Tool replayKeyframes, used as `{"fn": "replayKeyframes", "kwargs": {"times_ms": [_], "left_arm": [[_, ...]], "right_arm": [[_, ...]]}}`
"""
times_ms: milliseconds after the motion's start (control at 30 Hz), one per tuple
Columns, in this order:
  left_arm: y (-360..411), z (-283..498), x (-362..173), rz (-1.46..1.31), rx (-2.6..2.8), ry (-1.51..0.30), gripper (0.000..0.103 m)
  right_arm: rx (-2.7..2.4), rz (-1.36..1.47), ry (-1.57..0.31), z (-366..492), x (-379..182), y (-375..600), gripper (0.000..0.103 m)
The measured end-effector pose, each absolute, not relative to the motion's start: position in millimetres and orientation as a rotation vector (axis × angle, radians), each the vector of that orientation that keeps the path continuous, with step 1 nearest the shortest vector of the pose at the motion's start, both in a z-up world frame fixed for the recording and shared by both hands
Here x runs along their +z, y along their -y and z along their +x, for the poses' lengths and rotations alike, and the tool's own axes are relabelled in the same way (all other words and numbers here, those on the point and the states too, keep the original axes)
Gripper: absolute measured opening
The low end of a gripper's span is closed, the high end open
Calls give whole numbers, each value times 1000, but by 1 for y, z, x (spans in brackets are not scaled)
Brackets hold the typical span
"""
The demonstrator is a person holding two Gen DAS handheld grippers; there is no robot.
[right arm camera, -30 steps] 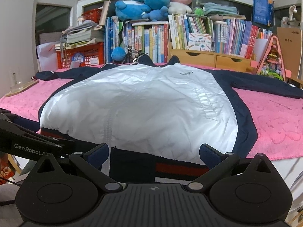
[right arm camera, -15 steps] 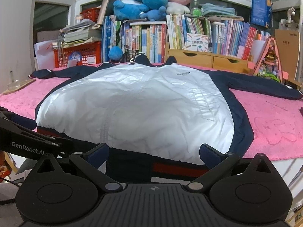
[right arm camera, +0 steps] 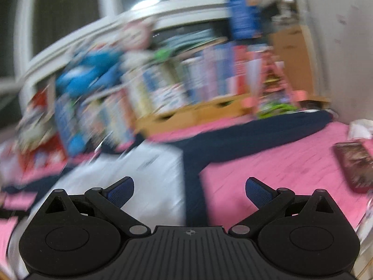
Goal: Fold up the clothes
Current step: 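Grasp the striped navy sleeve cuff with the right gripper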
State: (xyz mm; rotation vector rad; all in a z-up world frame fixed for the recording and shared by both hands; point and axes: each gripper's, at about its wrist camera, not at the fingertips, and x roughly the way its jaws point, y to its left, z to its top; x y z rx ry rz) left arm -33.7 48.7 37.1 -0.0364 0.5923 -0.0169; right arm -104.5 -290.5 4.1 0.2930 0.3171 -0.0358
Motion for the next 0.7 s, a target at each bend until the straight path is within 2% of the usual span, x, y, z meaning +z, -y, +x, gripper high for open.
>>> {"fn": "replayKeyframes", "kwargs": {"times_ms": [233,400,533,700], "left_arm": [[-78,16,11,-204,54,-604,98],[-86,38,-15,-175,97,-660,98],[-86,44,-29,-89,117,-665,103],[-83,44,-31,-53,99,-665,103]], "right_arm": [[-271,551,-348,-9,0,418,103],[-414,706,-400,62,-16,496,103],[-546,711,-432,113,-24,535,102],[-686,675,-491,162,-47,570,102]]}}
